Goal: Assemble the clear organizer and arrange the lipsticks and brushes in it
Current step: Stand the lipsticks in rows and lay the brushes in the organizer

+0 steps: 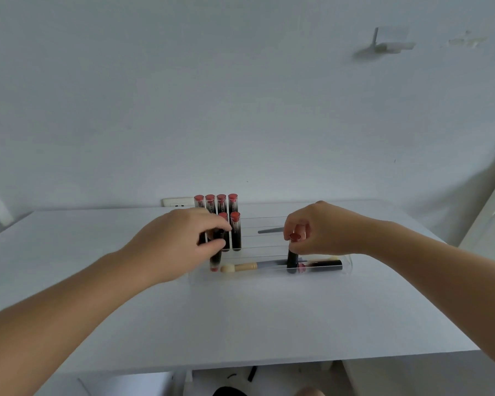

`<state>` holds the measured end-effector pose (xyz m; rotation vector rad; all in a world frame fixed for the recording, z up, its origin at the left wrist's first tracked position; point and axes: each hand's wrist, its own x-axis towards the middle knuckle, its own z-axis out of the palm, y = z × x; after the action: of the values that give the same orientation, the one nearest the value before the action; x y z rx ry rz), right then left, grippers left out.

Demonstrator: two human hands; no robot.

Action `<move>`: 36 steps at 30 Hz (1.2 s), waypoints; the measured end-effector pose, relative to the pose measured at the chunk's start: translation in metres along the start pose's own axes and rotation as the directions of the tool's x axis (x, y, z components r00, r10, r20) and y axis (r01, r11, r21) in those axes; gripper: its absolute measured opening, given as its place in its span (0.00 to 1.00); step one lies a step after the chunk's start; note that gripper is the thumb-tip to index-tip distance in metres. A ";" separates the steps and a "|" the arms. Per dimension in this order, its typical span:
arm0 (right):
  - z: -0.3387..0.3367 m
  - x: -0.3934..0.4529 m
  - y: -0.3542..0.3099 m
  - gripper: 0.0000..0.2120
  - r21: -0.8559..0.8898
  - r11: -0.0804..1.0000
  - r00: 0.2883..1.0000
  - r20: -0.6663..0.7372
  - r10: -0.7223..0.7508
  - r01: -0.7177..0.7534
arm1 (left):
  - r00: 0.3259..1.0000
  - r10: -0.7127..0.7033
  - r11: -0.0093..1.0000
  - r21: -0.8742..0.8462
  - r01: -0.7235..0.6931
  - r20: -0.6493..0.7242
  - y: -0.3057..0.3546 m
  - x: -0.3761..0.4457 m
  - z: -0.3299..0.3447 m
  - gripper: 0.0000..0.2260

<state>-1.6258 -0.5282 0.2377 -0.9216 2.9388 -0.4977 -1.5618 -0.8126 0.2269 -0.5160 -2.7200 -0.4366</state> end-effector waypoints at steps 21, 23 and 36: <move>0.005 0.010 -0.023 0.08 0.150 0.986 0.997 0.015 -0.070 0.066 | 0.862 -0.480 0.318 -0.883 0.344 0.163 -0.017 -0.057 0.039 0.15; 0.006 0.011 -0.028 0.09 0.208 0.975 0.997 -0.016 -0.070 0.072 | 0.876 -0.473 0.417 -0.852 0.317 0.094 -0.017 -0.055 0.040 0.14; 0.052 0.019 -0.073 0.17 0.260 0.960 0.955 -0.295 -0.022 0.102 | 0.870 -0.460 0.654 -0.730 0.198 -0.176 -0.014 -0.040 0.057 0.05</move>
<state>-1.5951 -0.6112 0.2123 -0.9826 2.9801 -1.1002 -1.5479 -0.8168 0.1573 -0.0593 -2.2098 -1.5374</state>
